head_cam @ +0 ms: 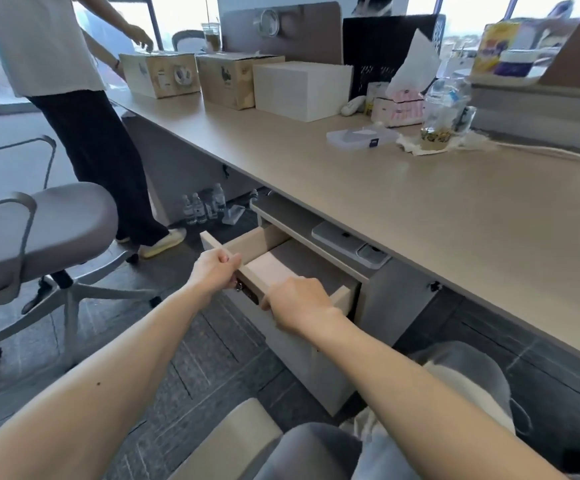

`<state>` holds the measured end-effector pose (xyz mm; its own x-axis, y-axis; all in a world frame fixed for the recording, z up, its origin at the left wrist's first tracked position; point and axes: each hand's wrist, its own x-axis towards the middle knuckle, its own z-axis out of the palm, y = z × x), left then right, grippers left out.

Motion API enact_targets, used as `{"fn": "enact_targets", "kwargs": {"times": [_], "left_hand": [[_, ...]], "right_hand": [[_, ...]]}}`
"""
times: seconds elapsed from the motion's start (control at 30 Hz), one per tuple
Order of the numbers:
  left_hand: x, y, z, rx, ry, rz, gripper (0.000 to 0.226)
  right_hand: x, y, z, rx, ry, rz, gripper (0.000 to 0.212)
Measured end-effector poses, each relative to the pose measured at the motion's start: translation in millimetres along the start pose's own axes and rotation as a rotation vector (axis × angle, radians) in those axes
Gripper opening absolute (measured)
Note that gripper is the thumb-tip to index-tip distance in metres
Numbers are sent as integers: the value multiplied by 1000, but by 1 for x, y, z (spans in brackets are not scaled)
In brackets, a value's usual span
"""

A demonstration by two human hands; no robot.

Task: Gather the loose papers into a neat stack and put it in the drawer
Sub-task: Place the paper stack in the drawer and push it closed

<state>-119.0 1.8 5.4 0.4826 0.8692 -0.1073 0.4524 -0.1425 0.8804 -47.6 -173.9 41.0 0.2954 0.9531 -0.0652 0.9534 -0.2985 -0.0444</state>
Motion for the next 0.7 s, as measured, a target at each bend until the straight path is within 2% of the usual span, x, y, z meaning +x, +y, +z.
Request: {"fn": "enact_targets", "kwargs": {"times": [0.07,0.23,0.43,0.57,0.7], "left_hand": [[3,8,19,-13,-53,28,31],[12,28,56,11,-195,87,11],[14,44,87,120,-305,171,18],[11,46,101,136,-299,185,18],[10,46,103,150,-285,206,18]], "right_hand": [[-7,16,0,-41,27,70,37],[-24,45,-5,-77,59,226,26],[-34,76,0,36,24,369,17],[-36,88,9,123,70,427,44],[-36,90,12,184,98,450,56]]}}
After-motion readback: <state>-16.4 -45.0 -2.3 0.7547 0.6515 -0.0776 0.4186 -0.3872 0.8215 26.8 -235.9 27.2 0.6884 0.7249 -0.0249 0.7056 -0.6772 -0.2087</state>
